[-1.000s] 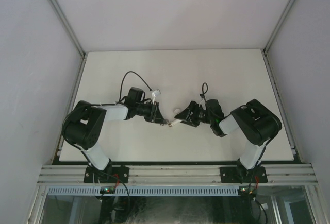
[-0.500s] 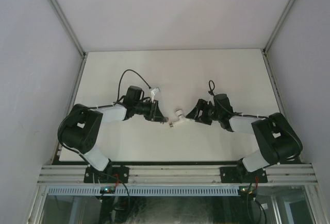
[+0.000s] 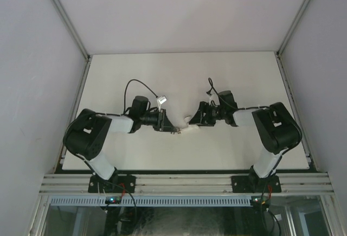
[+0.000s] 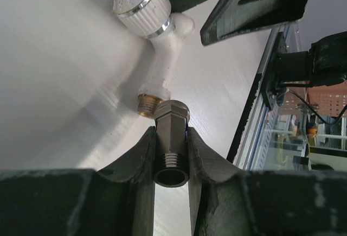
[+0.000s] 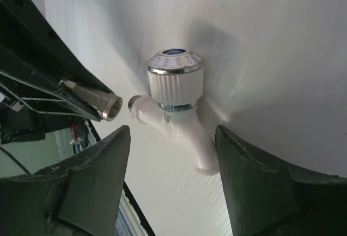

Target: Install the water faucets

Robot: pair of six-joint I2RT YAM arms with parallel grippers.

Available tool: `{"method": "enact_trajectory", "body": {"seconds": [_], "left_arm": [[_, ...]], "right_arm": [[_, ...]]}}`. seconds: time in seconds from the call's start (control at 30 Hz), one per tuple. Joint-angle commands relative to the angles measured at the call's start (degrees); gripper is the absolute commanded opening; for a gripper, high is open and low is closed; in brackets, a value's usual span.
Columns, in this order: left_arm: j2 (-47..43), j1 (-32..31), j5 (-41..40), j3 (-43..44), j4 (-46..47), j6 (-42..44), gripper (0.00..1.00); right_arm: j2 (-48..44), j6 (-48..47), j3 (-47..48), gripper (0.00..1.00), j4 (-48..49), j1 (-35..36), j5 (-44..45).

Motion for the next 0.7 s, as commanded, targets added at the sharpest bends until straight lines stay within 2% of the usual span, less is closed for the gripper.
{"method": "enact_trajectory", "body": {"seconds": [0.0,0.23,0.43,0.67], "left_arm": [[1.66,-0.21,3.38,-0.3,6.83,-3.52,0.0],[0.37,-0.19,1.76,-2.58,8.19,-3.91,0.0],[0.89,-0.19,-0.11,-2.82,6.22,-1.42,0.0],[2.53,-0.21,0.17,-1.01,6.27,-1.26,0.0]], "right_arm": [[2.44,-2.08,1.0,0.64,1.8,1.26,-4.76],[3.73,0.15,0.22,0.61,4.59,2.26,-4.39],[5.41,8.47,-3.27,0.57,16.4,2.34,-5.72],[5.47,14.49,-5.78,0.56,24.98,4.5,-1.96]]}}
